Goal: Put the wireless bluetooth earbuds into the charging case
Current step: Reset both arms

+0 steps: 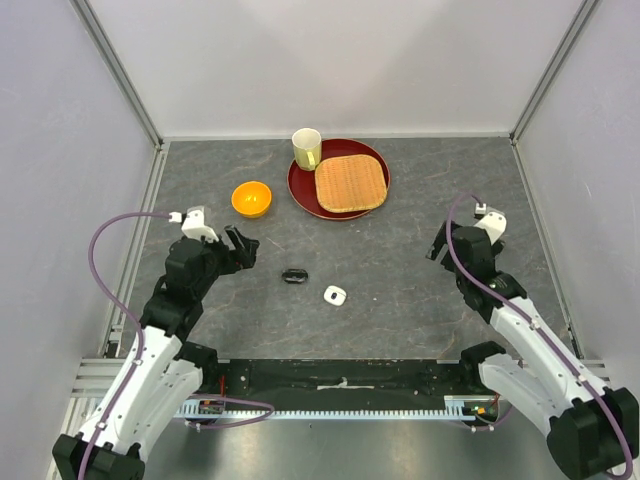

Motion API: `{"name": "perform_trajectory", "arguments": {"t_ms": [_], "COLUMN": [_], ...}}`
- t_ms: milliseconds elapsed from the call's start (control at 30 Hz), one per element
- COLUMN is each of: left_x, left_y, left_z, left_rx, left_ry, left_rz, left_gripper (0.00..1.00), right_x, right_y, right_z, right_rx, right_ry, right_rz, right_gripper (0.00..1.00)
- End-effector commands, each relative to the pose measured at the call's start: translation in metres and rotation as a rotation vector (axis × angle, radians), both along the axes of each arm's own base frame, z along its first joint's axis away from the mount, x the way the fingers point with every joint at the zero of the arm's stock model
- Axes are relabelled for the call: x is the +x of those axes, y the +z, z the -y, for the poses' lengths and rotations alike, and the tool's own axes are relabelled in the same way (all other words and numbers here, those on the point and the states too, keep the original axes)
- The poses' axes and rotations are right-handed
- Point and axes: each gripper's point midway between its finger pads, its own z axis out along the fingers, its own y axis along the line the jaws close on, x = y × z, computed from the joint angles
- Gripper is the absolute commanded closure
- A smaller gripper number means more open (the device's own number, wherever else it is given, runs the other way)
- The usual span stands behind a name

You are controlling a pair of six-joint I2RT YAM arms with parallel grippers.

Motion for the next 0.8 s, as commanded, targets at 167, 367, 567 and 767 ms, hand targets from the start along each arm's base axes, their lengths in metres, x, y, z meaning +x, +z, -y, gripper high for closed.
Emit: {"name": "perform_trajectory", "arguments": {"t_ms": [167, 367, 567, 767], "left_x": [0.012, 0.012, 0.012, 0.016], "left_y": [0.016, 0.020, 0.020, 0.023], "left_z": [-0.019, -0.024, -0.026, -0.026], "left_rx": [-0.025, -0.036, -0.039, -0.033], "left_ry": [0.149, 0.187, 0.200, 0.204], "left_rz": [0.019, 0.033, 0.037, 0.037], "left_gripper": [0.10, 0.09, 0.09, 0.09], "right_x": [0.027, 0.038, 0.040, 0.041], "right_y": [0.029, 0.018, 0.004, 0.005], "right_z": [0.044, 0.045, 0.044, 0.052], "right_rx": [-0.231, -0.297, -0.330, -0.386], "right_ry": [-0.143, -0.120, -0.093, -0.113], "right_rz": [0.261, 0.294, 0.297, 0.328], "right_gripper": [0.02, 0.02, 0.02, 0.02]}}
